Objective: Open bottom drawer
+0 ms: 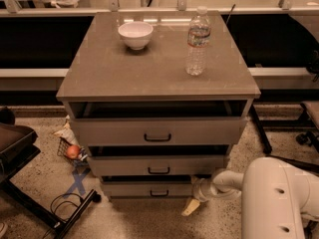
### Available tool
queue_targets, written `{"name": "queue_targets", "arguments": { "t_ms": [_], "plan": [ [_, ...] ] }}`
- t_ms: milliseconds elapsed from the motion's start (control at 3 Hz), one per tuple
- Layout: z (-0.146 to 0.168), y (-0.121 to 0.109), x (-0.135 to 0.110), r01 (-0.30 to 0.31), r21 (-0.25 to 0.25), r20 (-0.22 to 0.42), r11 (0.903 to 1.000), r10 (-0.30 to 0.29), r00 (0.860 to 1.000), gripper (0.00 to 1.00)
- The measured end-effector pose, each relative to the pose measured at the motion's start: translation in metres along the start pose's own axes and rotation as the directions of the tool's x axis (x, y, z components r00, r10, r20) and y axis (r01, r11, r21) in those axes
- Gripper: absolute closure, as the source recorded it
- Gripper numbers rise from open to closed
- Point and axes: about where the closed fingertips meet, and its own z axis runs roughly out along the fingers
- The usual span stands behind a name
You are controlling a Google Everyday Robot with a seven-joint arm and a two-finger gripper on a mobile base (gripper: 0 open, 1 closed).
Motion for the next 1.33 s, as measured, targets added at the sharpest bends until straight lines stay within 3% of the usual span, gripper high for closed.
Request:
{"name": "queue_targets", "arguments": {
  "t_ms": [667,1333],
  "plan": [
    [0.014,-0.004,0.002,0.023,-0.027,-0.041,0.9994,-0.024,0.999,0.46],
    [-0.003,0.005,0.010,0.022,0.000,-0.059,0.9998,-0.021,0.998,0.92]
  ]
}}
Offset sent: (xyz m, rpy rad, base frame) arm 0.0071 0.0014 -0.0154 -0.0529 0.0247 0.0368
